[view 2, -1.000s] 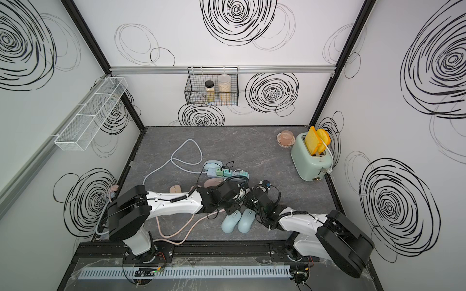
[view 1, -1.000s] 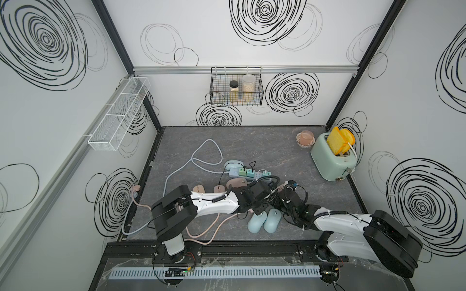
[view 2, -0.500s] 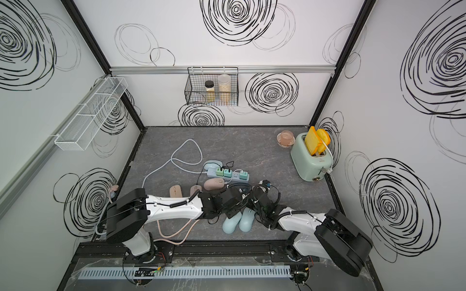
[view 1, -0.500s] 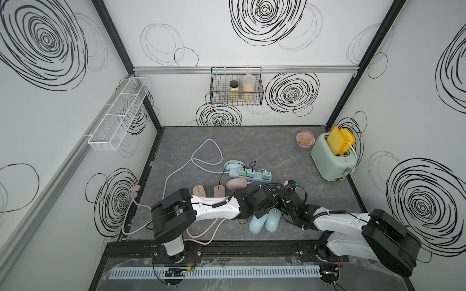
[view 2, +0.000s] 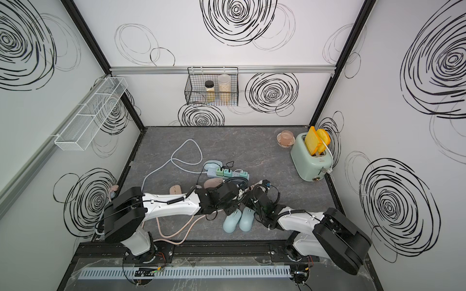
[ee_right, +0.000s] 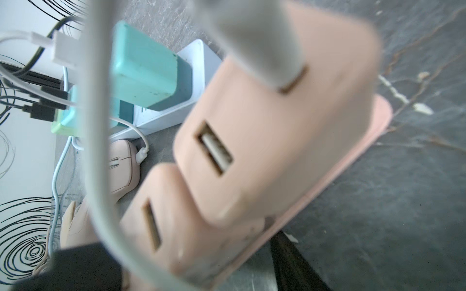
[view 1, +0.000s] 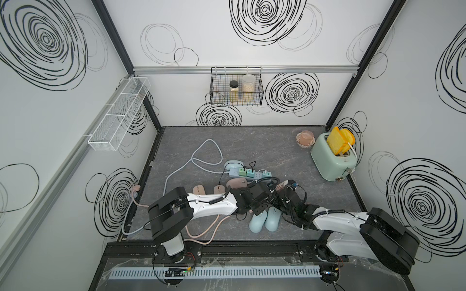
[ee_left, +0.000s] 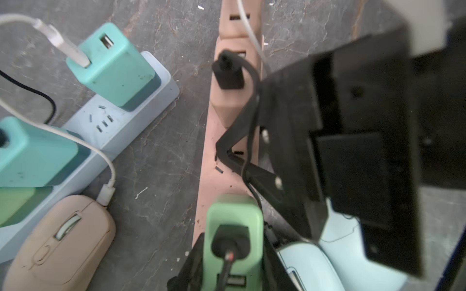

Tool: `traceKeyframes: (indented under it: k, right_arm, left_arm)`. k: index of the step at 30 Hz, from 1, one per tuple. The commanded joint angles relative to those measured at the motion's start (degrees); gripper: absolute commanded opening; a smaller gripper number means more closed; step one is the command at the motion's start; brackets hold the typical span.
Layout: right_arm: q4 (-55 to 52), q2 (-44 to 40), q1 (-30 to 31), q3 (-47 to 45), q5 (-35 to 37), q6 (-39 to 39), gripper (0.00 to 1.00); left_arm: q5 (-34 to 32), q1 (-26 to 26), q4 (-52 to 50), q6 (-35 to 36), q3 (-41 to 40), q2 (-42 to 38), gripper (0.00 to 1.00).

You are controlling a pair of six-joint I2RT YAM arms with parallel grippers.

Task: Unplug the wireless mouse
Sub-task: Remove the plug from the socket.

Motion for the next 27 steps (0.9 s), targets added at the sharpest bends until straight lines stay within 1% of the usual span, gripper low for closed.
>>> traceKeyframes:
  k: [1,2,4,6,7,13,16,19,21,23,27]
  right_arm:
    - [-14.7,4.1,0.1,-3.6,-1.6,1.0,0.59]
    - [-14.8,4.1,0.1,-3.5,-1.6,1.0,0.59]
    - [-14.8,4.2,0.1,-3.5,-1.7,1.0,0.59]
    - [-14.8,4.2,0.0,-3.5,-1.6,1.0,0.59]
    - [-14.8,4.2,0.0,-3.6,-1.6,1.0,0.59]
    - [-14.5,4.6,-0.2,-3.0,-1.7,0.3,0.60]
    - [-14.0,4.1,-0.2,-2.5,-1.9,-0.9,0.64]
    - [-12.0,2.3,-0.3,-2.8,-2.1,-3.0,0.71]
    - [-11.1,0.0,-0.3,-3.3,-2.0,-4.5,0.78]
    - [-11.1,-3.2,-0.3,-3.6,-1.7,-5.7,0.82]
    - [-14.9,-11.0,-0.3,-3.4,-0.1,-6.8,0.86]
  left_arm:
    - [-13.4,-2.5,11.1,4.1,1.7,-4.0,0.00]
    - [-12.5,-2.4,11.3,4.0,1.5,-3.9,0.00]
    - [-4.6,-0.1,10.2,1.2,1.9,-3.7,0.00]
    - [4.8,3.1,9.4,-2.1,2.2,-4.1,0.00]
    - [7.1,4.1,8.8,-3.3,2.5,-4.2,0.00]
    - [8.8,6.5,8.2,-5.8,3.2,-7.4,0.00]
    - [10.0,9.0,8.5,-8.5,2.4,-10.3,0.00]
    - [12.1,12.4,8.9,-10.8,0.8,-12.9,0.00]
    - [12.9,14.2,9.8,-12.2,-1.2,-15.0,0.00]
    - [13.1,15.4,10.8,-13.4,-3.2,-17.1,0.00]
    - [13.4,17.6,11.2,-14.8,-5.4,-19.3,0.00]
